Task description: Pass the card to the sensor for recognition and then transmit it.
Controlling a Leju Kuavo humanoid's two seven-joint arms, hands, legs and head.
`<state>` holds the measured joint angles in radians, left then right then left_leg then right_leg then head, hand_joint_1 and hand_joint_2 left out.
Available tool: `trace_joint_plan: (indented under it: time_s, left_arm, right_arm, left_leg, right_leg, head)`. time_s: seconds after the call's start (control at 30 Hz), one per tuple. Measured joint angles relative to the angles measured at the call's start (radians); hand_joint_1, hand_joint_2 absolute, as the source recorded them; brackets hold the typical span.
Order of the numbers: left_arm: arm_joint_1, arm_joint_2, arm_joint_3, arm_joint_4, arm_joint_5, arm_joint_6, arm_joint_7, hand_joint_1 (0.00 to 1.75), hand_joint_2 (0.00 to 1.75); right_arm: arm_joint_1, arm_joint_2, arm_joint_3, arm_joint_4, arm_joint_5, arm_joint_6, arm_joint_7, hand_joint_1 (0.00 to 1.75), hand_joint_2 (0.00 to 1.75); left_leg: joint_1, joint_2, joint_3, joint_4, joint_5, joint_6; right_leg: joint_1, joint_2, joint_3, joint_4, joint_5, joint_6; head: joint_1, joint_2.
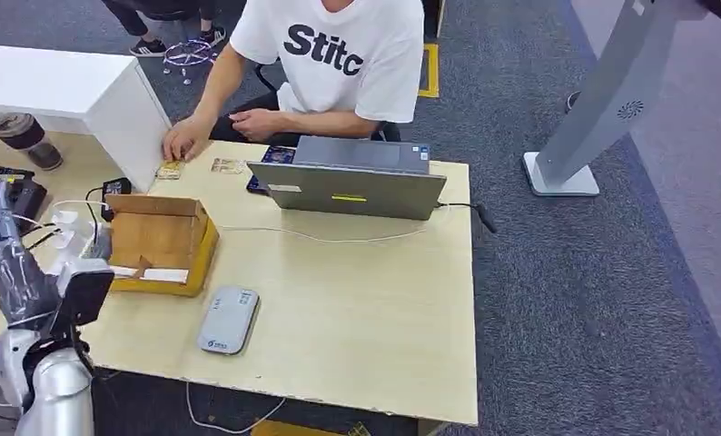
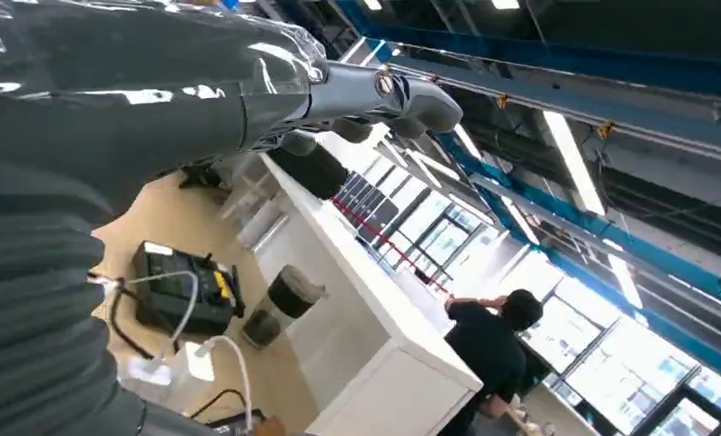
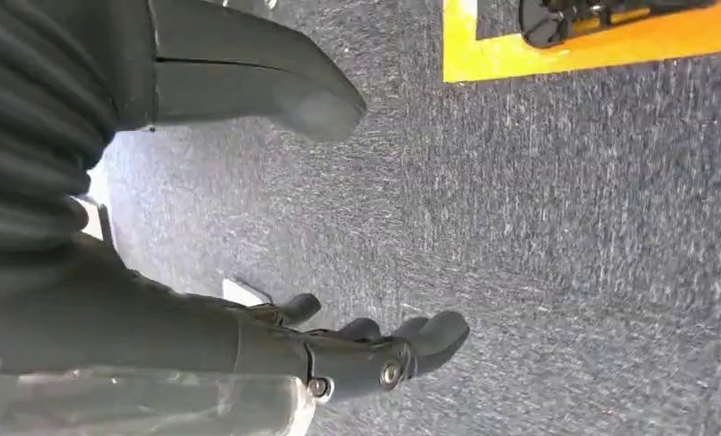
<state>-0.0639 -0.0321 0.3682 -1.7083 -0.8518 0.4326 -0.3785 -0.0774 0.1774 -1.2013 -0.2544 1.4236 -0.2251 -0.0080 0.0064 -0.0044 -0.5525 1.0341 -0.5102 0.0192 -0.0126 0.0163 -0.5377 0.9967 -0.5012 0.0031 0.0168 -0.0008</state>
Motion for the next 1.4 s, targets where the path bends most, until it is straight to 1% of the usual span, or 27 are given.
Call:
trace_joint_plan:
  time_s: [0.07, 0.13, 0.27, 0.4, 0.5, 0.7, 0.77, 0.87, 0.93, 1.03, 1.2, 1.3, 1.4]
  left_arm:
    - [0.033, -0.02, 0.031, -0.024, 0.022, -0.002, -0.016, 0.0, 1.75]
    - [0.059, -0.042, 0.059, -0.042, 0.072, -0.008, -0.038, 0.0, 1.75]
    - [0.126, -0.102, 0.142, -0.08, 0.191, -0.034, -0.109, 0.0, 1.75]
    - [0.175, -0.161, 0.242, -0.1, 0.272, -0.052, -0.17, 0.0, 1.75]
    - [0.19, -0.188, 0.294, -0.108, 0.279, -0.06, -0.184, 0.0, 1.75]
    - [0.191, -0.221, 0.339, -0.115, 0.286, -0.076, -0.184, 0.0, 1.75]
    - [0.191, -0.232, 0.361, -0.116, 0.322, -0.092, -0.18, 0.0, 1.75]
    - [0.191, -0.258, 0.427, -0.111, 0.362, -0.134, -0.211, 0.0, 1.75]
    - [0.188, -0.273, 0.482, -0.093, 0.373, -0.154, -0.224, 0.0, 1.75]
    - [0.181, -0.283, 0.564, -0.039, 0.39, -0.188, -0.228, 0.0, 1.75]
    - [0.153, -0.29, 0.679, 0.105, 0.372, -0.195, -0.23, 0.0, 1.75]
    - [0.143, -0.292, 0.724, 0.167, 0.368, -0.195, -0.233, 0.0, 1.75]
    - [0.134, -0.293, 0.745, 0.205, 0.368, -0.195, -0.233, 0.0, 1.75]
  right_arm:
    - [0.0, 0.002, -0.005, 0.0, -0.002, -0.005, -0.001, 0.0, 1.75]
    - [0.001, 0.005, -0.007, 0.0, -0.005, -0.009, -0.003, 0.0, 1.75]
    - [0.003, 0.008, -0.015, -0.001, -0.005, -0.014, -0.003, 0.0, 1.75]
    - [0.004, 0.011, -0.018, -0.002, -0.001, -0.026, -0.006, 0.0, 1.75]
    - [0.004, 0.013, -0.022, -0.002, -0.001, -0.026, -0.006, 0.0, 1.75]
    - [0.004, 0.014, -0.023, -0.002, 0.0, -0.027, -0.006, 0.0, 1.75]
    - [0.004, 0.014, -0.023, -0.002, 0.001, -0.029, -0.007, 0.0, 1.75]
    - [0.004, 0.015, -0.023, -0.002, 0.015, -0.029, -0.007, 0.0, 1.75]
    - [0.004, 0.016, -0.023, -0.002, 0.019, -0.03, -0.005, 0.0, 1.75]
    - [0.004, 0.021, -0.022, -0.002, 0.02, -0.035, 0.0, 0.0, 1.75]
    - [0.005, 0.025, -0.025, -0.002, 0.018, -0.053, -0.005, 0.0, 1.75]
    - [0.005, 0.029, -0.027, -0.002, 0.018, -0.058, -0.005, 0.0, 1.75]
    - [0.004, 0.031, -0.029, -0.002, 0.018, -0.059, -0.005, 0.0, 1.75]
  left_leg:
    - [0.0, 0.0, 0.0, 0.0, 0.0, 0.0]
    - [0.0, 0.0, 0.0, 0.0, 0.0, 0.0]
    - [0.0, 0.0, 0.0, 0.0, 0.0, 0.0]
    - [0.0, 0.0, 0.0, 0.0, 0.0, 0.0]
    - [0.0, -0.001, 0.0, 0.0, 0.0, 0.0]
    - [0.0, -0.001, 0.001, 0.0, 0.0, 0.0]
    - [0.0, -0.001, 0.001, 0.0, 0.0, 0.0]
    - [0.0, -0.001, 0.001, 0.0, 0.0, 0.0]
    - [0.0, -0.001, 0.001, 0.0, 0.0, 0.0]
    - [0.0, -0.001, 0.001, 0.0, 0.0, 0.0]
    - [0.0, -0.001, 0.001, 0.0, 0.0, -0.001]
    - [0.001, -0.001, 0.001, 0.0, 0.0, 0.0]
    - [0.001, -0.001, 0.001, 0.0, 0.0, 0.0]
  right_leg:
    - [0.0, 0.0, 0.0, 0.0, 0.0, 0.0]
    - [0.0, 0.0, 0.001, 0.0, 0.0, 0.0]
    - [0.0, 0.0, 0.001, 0.0, 0.0, 0.0]
    - [0.0, 0.0, 0.001, 0.0, 0.0, 0.0]
    - [0.0, -0.001, 0.001, 0.0, 0.0, 0.0]
    - [0.0, -0.002, 0.002, 0.0, 0.0, 0.0]
    - [0.0, -0.002, 0.002, 0.0, 0.0, 0.0]
    - [0.0, -0.002, 0.002, 0.0, 0.0, 0.0]
    - [0.0, -0.002, 0.001, 0.0, 0.0, 0.0]
    - [0.0, -0.002, 0.001, 0.0, 0.0, 0.0]
    - [0.0, -0.002, 0.001, 0.0, 0.0, 0.0]
    - [0.0, -0.002, 0.001, 0.0, 0.0, 0.0]
    - [0.0, -0.002, 0.001, 0.0, 0.0, 0.0]
  head:
    - [0.0, 0.0]
    - [0.0, 0.0]
    - [0.0, 0.0]
    - [0.0, 0.0]
    - [0.0, 0.0]
    - [0.0, 0.0]
    - [0.0, 0.0]
    - [0.0, 0.0]
    - [0.0, 0.0]
    - [0.0, 0.0]
    - [0.0, 0.0]
    - [0.0, 0.0]
    - [0.0, 0.0]
